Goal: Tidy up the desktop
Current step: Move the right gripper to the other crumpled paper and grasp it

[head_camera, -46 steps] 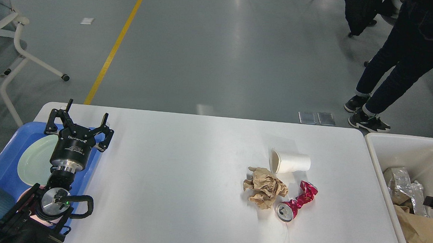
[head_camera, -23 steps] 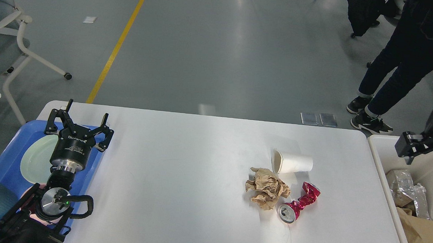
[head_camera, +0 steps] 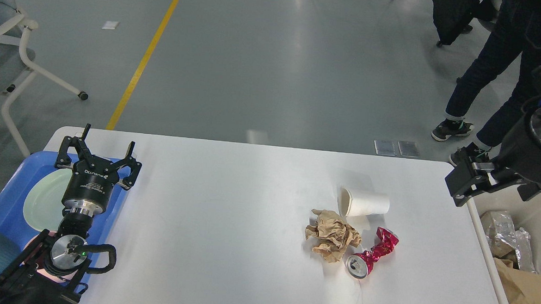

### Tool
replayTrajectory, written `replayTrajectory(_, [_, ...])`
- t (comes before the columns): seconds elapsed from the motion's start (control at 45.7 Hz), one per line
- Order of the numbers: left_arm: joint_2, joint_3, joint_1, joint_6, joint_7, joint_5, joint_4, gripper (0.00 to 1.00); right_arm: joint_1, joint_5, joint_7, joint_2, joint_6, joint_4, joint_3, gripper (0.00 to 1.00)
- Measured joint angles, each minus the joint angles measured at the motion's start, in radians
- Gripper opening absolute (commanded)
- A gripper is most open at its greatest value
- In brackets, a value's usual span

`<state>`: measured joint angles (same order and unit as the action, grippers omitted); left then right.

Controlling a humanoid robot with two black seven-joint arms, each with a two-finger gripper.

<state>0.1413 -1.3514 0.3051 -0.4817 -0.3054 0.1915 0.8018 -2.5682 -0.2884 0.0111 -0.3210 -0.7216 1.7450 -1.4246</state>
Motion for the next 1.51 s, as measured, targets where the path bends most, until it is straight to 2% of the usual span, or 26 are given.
replayTrajectory(0.219, [0.0, 0.0, 0.0, 0.0, 0.0, 0.0, 0.0, 0.96, 0.027, 0.003, -0.01, 0.011, 0.011, -0.022, 0.039, 1.0])
replayTrajectory(0.416, [0.0, 0.0, 0.0, 0.0, 0.0, 0.0, 0.0, 0.96, 0.219, 0.008, -0.005, 0.05, 0.104, -0.129, 0.235, 1.0])
replayTrajectory(0.591, [-0.001, 0.0, 0.0, 0.0, 0.0, 0.0, 0.0, 0.96, 0.437, 0.038, 0.003, 0.125, 0.252, -0.271, 0.359, 0.99])
replayTrajectory(0.766, [-0.001, 0.0, 0.0, 0.0, 0.0, 0.0, 0.0, 0.96, 0.71, 0.043, 0.004, 0.286, 0.392, -0.475, 0.409, 1.0])
replayTrajectory(0.941, [-0.001, 0.0, 0.0, 0.0, 0.0, 0.0, 0.001, 0.96, 0.986, 0.038, 0.004, 0.406, 0.436, -0.727, 0.404, 1.0])
replayTrajectory(1.051, [-0.001, 0.0, 0.0, 0.0, 0.0, 0.0, 0.001, 0.96, 1.064, 0.03, 0.006, 0.441, 0.444, -0.78, 0.401, 1.0])
replayTrajectory(1.138, [-0.001, 0.0, 0.0, 0.0, 0.0, 0.0, 0.001, 0.96, 1.105, 0.022, 0.028, 0.448, 0.475, -0.789, 0.396, 1.0])
replayTrajectory(1.314, [-0.002, 0.0, 0.0, 0.0, 0.0, 0.0, 0.001, 0.96, 1.191, -0.023, 0.124, 0.451, 0.609, -0.805, 0.392, 1.0])
replayTrajectory(1.467, [-0.002, 0.0, 0.001, 0.0, 0.0, 0.0, 0.001, 0.96, 1.247, -0.039, 0.143, 0.455, 0.655, -0.838, 0.377, 1.0])
replayTrajectory(1.511, [-0.002, 0.0, 0.001, 0.0, 0.0, 0.0, 0.001, 0.96, 1.261, -0.041, 0.143, 0.456, 0.658, -0.846, 0.375, 0.96])
